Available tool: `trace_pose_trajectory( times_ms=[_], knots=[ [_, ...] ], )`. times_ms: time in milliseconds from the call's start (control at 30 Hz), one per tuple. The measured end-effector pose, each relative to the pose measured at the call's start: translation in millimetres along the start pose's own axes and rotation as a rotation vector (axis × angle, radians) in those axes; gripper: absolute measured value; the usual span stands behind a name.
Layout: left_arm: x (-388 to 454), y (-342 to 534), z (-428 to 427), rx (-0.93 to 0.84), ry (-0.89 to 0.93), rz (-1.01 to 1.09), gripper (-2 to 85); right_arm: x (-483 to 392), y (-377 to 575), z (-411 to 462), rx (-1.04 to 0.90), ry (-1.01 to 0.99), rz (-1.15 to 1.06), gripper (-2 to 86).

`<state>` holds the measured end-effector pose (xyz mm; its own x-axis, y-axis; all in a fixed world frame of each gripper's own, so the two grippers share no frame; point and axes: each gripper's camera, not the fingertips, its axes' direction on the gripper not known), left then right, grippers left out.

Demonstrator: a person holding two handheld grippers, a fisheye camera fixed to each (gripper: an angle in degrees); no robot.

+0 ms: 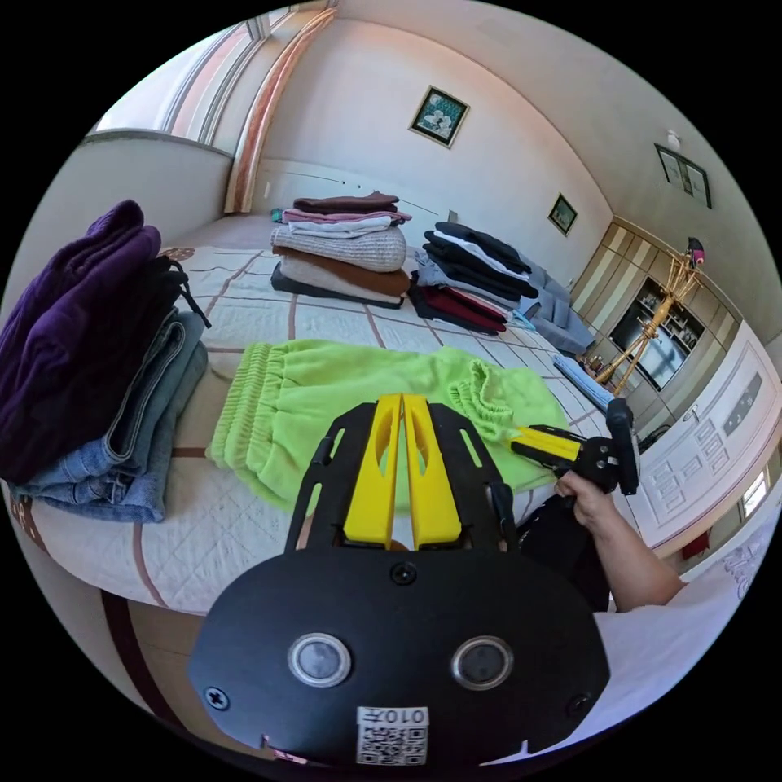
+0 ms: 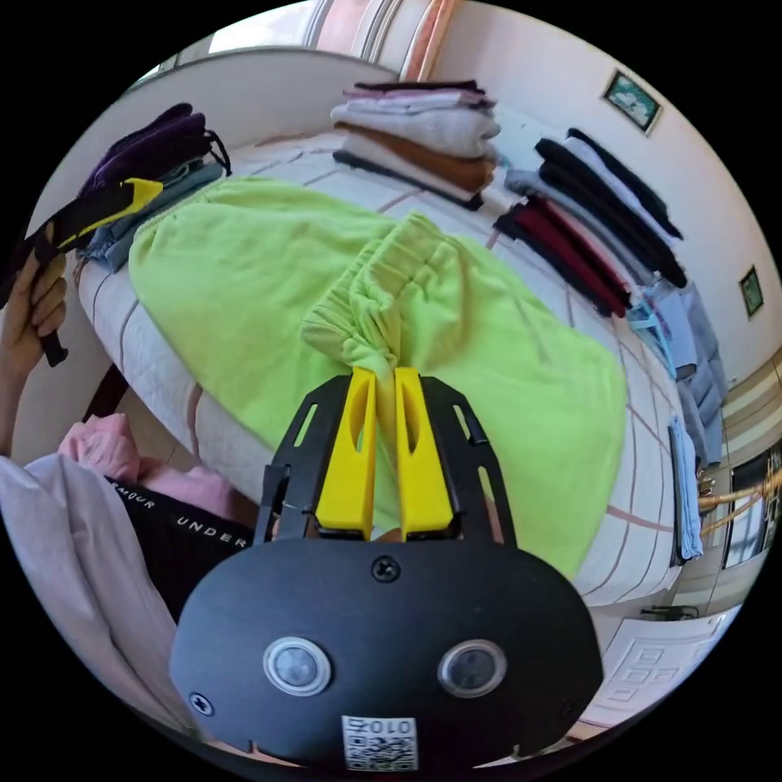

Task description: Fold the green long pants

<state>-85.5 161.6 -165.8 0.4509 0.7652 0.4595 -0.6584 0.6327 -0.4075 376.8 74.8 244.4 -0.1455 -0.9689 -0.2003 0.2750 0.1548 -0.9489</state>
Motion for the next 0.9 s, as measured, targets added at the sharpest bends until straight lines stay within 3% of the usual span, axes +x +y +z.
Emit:
trace_pose_trajectory(
  times_ms=[333,567,733,900],
  knots=[
    [-0.3,6.6,65.8,-0.125,0.138,0.083,5.5,-3.3,-8.2,-22.7,0.01,-0.212,-0.074,8.2],
    [32.1,-35.0,153.0,-0.199,0.153,0.217,12.0,12.7,36.7,-43.7,0.13,-0.014,0.075,10.3],
    [40.5,-66.3,241.4,-0.331,0.282,0.128,13.7,-8.9,37.3,-28.6,0.104,0.061,-0.019,11.1],
    [46.5,-63.3,302.6,-0.461,0.233,0.086,12.6,-22.6,33.6,-18.0,0.079,0.129,-0.052,11.2]
  ],
)
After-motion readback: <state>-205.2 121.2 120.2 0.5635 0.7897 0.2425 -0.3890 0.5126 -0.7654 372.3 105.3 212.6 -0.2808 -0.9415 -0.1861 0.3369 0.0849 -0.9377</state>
